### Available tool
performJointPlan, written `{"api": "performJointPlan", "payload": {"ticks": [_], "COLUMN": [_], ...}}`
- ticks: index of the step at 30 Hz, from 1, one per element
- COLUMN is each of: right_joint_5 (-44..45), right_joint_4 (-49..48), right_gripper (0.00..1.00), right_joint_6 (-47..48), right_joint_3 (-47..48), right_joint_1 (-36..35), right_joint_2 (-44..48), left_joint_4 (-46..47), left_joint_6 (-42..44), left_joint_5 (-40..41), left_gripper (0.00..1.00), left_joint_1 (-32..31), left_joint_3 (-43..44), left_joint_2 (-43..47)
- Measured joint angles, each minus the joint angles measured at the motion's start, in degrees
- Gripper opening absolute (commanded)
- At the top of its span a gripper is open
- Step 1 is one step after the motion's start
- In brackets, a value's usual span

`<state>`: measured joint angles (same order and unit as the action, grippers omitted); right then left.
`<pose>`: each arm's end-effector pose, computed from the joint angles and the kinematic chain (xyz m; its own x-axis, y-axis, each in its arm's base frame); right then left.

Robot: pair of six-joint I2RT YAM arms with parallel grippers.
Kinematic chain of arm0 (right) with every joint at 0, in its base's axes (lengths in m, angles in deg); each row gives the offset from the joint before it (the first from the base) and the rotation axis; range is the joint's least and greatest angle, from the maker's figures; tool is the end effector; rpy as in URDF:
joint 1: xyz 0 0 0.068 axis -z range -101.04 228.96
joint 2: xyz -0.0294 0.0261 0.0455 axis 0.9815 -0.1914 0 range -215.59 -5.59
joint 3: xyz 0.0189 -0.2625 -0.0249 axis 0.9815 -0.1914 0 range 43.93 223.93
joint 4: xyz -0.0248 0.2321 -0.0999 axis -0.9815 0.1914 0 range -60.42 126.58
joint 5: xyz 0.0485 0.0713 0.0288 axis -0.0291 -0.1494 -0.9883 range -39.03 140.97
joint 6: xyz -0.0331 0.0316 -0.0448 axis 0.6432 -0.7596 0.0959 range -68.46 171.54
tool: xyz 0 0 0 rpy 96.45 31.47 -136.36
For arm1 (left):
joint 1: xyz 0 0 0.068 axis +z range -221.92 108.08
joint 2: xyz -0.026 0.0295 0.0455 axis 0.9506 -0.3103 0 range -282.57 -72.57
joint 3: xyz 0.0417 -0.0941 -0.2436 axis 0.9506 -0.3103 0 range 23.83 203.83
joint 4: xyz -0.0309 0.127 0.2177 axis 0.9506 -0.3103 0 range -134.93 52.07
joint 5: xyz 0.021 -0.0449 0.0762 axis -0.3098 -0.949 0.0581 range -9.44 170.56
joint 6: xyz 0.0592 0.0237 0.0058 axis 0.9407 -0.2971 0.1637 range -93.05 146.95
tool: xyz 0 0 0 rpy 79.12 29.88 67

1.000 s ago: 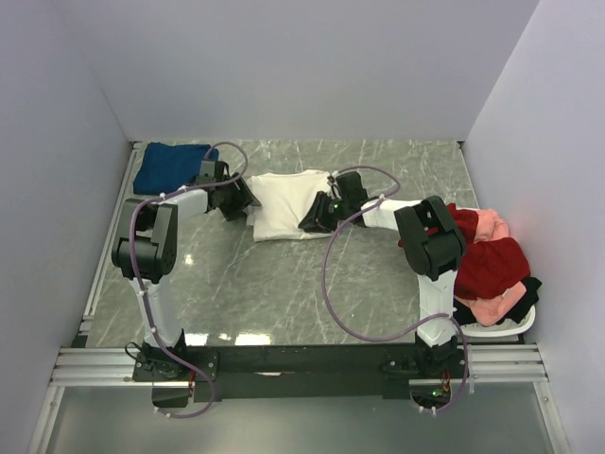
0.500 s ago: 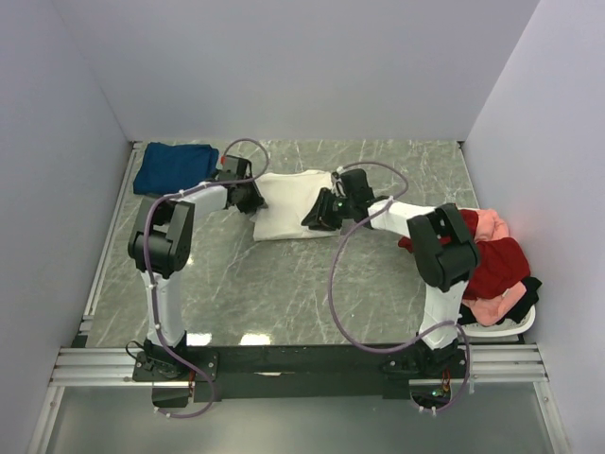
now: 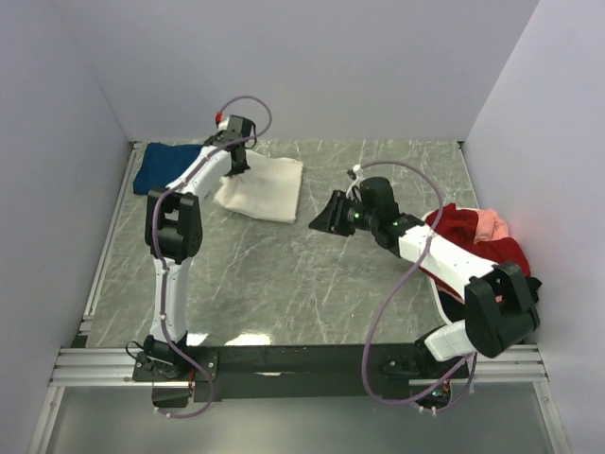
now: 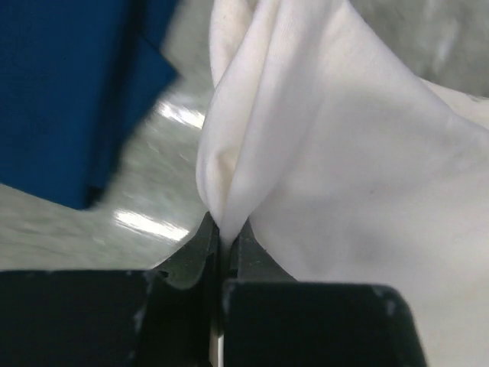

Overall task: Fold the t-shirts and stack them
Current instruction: Neatly place the folded tshirt to the corner

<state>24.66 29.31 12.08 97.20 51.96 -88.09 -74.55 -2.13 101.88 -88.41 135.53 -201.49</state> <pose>0.2808 0.1677 0.2459 -0.8113 0.2260 -0.5391 -0.3068 0.6203 0.7218 0.4802 -0.1234 0.2023 -0.7051 -0.2636 -0.6583 -0.3250 0.9452 -0.0304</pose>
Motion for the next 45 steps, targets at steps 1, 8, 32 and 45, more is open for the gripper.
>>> {"api": "performJointPlan", "payload": {"ticks": [1,8,32,45], "right_joint_5": [0.6,3.0,5.8,6.2], "right_joint_4": [0.4,1.9,5.1,5.6], "right_gripper": [0.41,0.41,0.4,0.4], "right_joint_6": [0.2,0.6,3.2,3.4], "right_joint_3": [-1.5,-9.0,-11.1,-11.1], "right_joint_1": [-0.7,-4.6,-5.9,-6.4], "right_joint_2": [1.3,7.6,10.5,10.3], "left_joint_4": [-1.0,-0.2,7.7,8.5], "left_joint_6": [1.5,12.7,32.5,33.8], "left_joint_5": [2.1,14.2,12.0,9.6], "left_gripper": [0.0,0.0,0.0,0.0], "left_joint_1": [0.6,4.7,12.3,14.4], "left_joint_3": [2.4,8.9,13.0,13.0], "left_joint_2": [-0.5,-1.4,-4.4,1.3]}}
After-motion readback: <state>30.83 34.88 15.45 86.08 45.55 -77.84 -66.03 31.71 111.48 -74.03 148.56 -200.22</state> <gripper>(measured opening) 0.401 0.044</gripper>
